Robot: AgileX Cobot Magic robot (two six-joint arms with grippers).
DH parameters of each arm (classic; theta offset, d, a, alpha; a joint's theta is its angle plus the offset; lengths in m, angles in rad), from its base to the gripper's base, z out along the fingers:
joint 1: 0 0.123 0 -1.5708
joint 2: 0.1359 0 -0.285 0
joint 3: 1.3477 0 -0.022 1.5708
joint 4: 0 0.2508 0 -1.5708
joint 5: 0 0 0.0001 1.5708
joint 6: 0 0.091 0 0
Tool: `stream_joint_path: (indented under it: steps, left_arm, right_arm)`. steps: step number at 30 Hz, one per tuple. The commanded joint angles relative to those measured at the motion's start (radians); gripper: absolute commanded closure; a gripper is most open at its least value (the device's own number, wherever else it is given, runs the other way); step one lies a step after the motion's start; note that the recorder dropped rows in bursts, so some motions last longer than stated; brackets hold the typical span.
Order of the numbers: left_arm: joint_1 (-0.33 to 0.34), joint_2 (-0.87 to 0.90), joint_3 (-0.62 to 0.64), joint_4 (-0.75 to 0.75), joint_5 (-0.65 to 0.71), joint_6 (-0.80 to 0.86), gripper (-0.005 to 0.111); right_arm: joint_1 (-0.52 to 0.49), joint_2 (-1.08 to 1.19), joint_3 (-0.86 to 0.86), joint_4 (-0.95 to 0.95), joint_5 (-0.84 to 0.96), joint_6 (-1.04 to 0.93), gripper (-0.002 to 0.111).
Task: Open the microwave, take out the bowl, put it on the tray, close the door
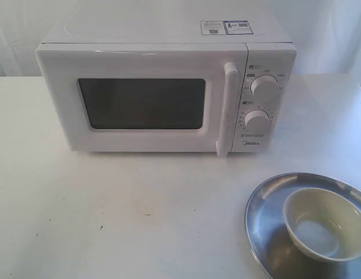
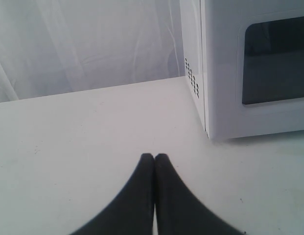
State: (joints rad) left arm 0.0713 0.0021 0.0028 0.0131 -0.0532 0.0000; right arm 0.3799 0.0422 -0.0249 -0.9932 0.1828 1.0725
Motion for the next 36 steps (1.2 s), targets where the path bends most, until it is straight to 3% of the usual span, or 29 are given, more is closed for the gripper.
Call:
stream_joint_path:
  steps: [1, 9, 15, 17, 21, 28, 31, 36]
  left_arm:
    - [-0.002, -0.002, -0.003, -0.006, 0.001, 0.000, 0.107]
    - [-0.002, -0.002, -0.003, -0.006, 0.001, 0.000, 0.107]
    - [-0.002, -0.002, -0.003, -0.006, 0.001, 0.000, 0.107]
    - [-0.002, -0.002, -0.003, -0.006, 0.001, 0.000, 0.107]
    - [-0.002, -0.002, -0.003, -0.006, 0.001, 0.000, 0.107]
    - [-0.002, -0.002, -0.003, -0.006, 0.001, 0.000, 0.107]
    - [-0.002, -0.002, -0.003, -0.006, 0.001, 0.000, 0.107]
    - [-0.002, -0.002, -0.003, -0.006, 0.001, 0.000, 0.107]
  right_arm:
    - [-0.008, -0.009, 0.025, -0.008, 0.004, 0.005, 0.108]
    - [-0.008, -0.009, 0.025, 0.024, -0.007, -0.036, 0.108]
    - [-0.008, -0.011, 0.025, 0.568, -0.021, -0.687, 0.108]
    - [-0.016, -0.013, 0.025, 0.682, -0.055, -0.796, 0.108]
    - [-0.068, -0.013, 0.025, 0.797, -0.141, -0.844, 0.108]
    - [-0.159, -0.013, 0.025, 0.880, -0.134, -0.937, 0.108]
    - [-0.174, -0.013, 0.025, 1.010, -0.138, -1.038, 0.108]
    - [-0.174, -0.013, 0.025, 1.018, -0.138, -1.041, 0.108]
